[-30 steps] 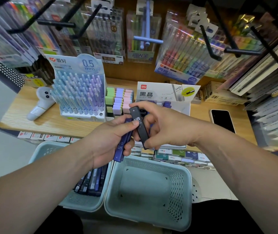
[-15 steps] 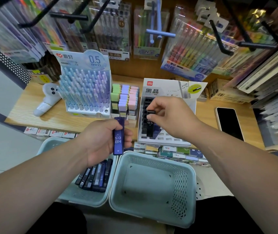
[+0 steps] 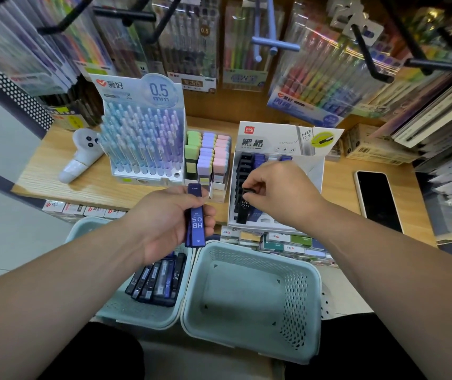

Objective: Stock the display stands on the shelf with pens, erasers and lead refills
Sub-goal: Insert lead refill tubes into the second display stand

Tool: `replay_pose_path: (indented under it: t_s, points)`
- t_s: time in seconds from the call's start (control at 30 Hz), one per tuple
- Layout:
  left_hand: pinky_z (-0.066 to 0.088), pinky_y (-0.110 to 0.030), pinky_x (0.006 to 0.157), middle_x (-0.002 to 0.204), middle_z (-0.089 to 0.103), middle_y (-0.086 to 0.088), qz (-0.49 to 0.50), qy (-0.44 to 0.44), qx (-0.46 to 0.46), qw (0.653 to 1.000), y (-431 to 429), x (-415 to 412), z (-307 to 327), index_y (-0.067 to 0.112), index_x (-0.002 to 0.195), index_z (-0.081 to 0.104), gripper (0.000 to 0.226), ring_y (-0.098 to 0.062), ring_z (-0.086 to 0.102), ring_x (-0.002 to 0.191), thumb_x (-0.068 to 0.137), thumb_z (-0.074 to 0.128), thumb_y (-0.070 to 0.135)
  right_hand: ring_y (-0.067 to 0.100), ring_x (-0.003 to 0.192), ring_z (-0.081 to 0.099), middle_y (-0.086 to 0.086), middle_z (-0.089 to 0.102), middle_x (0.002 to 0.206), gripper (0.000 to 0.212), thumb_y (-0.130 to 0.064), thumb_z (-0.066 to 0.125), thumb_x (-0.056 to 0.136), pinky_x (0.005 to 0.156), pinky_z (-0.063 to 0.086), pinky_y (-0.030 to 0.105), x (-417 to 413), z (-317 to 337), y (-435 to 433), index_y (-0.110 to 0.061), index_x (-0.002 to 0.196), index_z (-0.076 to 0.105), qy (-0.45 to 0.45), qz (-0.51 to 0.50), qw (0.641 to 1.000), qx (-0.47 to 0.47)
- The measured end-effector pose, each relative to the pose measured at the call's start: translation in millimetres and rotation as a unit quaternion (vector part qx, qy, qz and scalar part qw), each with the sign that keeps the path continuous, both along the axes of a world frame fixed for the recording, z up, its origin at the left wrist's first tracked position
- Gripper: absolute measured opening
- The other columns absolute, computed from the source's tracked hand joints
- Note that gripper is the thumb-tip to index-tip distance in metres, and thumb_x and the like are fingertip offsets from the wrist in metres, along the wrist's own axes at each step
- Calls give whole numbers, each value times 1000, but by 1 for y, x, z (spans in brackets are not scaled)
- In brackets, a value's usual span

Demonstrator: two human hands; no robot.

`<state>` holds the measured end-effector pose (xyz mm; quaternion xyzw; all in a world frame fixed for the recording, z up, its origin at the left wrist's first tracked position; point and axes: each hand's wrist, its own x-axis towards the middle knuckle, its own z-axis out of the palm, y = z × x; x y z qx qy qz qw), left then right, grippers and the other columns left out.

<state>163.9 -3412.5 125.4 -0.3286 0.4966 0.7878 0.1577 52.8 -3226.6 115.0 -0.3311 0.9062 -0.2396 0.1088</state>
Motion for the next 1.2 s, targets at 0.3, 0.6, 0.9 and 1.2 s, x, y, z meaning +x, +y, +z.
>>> replay_pose_path:
  t_s: [0.3, 0.6, 0.9, 1.2]
  points:
    - [61, -34, 62, 81, 70, -17, 3, -9, -20, 1000, 1, 1, 1, -3, 120, 57, 25, -24, 66, 67, 97, 58, 5, 27, 78, 67, 3, 71, 86, 12, -11, 75, 77, 72, 56, 44, 4, -2, -3, -14, 88, 79, 37, 39, 999, 5]
    - [57, -33, 51, 74, 71, -14, 18, -21, -32, 999, 1, 1, 4, 5, 111, 59, 15, -25, 66, 57, 99, 59, 13, 20, 74, 66, 0, 71, 83, 11, -9, 76, 77, 73, 56, 40, 1, 1, -2, -15, 86, 79, 9, 46, 999, 9]
    - [47, -27, 44, 71, 68, -9, 10, -32, -62, 997, 0, 2, 4, 8, 115, 59, 25, -20, 60, 50, 95, 66, 20, 18, 80, 65, -4, 70, 92, 14, -13, 76, 82, 78, 56, 37, 1, 5, -1, -19, 94, 80, 1, 61, 996, 58]
    - [41, -30, 48, 75, 67, -12, -11, -23, -53, 998, 3, 1, 6, 12, 90, 59, 7, -20, 53, 53, 97, 58, 12, 20, 91, 64, -6, 68, 101, 16, -22, 74, 86, 77, 54, 35, 5, 4, -4, -25, 101, 79, 25, 66, 992, 106]
